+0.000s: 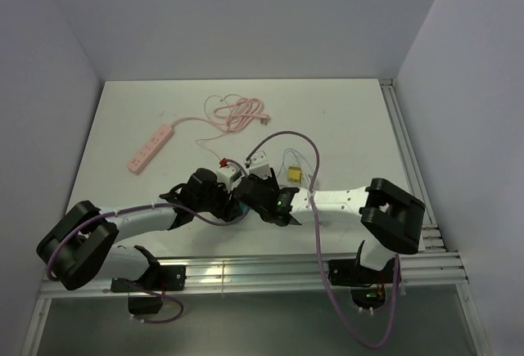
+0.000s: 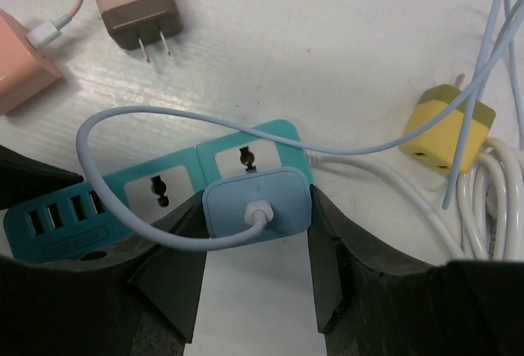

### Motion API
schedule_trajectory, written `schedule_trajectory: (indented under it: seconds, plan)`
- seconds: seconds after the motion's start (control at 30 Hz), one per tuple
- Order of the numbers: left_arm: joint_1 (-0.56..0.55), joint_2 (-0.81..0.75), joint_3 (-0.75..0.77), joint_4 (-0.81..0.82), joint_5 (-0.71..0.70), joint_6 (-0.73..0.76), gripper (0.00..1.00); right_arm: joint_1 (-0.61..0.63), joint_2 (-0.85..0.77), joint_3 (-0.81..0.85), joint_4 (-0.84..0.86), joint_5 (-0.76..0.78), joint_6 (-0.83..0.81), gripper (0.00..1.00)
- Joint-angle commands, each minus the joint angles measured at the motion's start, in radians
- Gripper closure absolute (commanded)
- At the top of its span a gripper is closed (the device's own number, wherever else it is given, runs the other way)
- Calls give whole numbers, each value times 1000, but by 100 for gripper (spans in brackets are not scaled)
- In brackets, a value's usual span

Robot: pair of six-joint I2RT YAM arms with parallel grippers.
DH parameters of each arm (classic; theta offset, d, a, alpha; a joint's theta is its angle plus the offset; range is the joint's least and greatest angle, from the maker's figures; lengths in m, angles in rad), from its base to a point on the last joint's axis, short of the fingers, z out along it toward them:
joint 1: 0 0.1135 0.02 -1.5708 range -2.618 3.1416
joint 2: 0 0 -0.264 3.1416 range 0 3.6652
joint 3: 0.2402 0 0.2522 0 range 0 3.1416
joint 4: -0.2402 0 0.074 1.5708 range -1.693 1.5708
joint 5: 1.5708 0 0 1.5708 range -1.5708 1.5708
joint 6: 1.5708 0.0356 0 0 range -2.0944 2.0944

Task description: Insert the plug

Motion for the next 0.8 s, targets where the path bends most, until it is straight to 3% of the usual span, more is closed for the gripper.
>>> schedule_trajectory:
  seconds: [0.0, 0.17, 0.3, 0.43, 0.53, 0.63, 0.73, 0.77]
  plan:
    - [14, 24, 29, 205, -30, -124, 100, 102, 252, -212, 38, -571, 267, 100]
    - [14, 33, 33, 202, -21, -110, 100, 118, 335, -242, 132, -606, 257, 100]
    - [14, 16, 29, 196, -22, -104, 100, 89, 361, -336, 382, -660, 258, 100]
    - [14, -11, 13, 197, -16, -107, 100, 127, 403, -425, 490, -649, 326, 100]
    - [14, 3, 19, 197, 0, -112, 100, 161, 409, -352, 366, -595, 334, 100]
    - [13, 21, 32, 188, -4, -101, 100, 185, 282, -339, 272, -461, 366, 100]
    - [14, 15, 27, 194, -1, -100, 100, 181, 121, -327, 167, -337, 380, 60]
    - [14, 18, 26, 196, -1, -103, 100, 179, 86, -319, 141, -320, 375, 41]
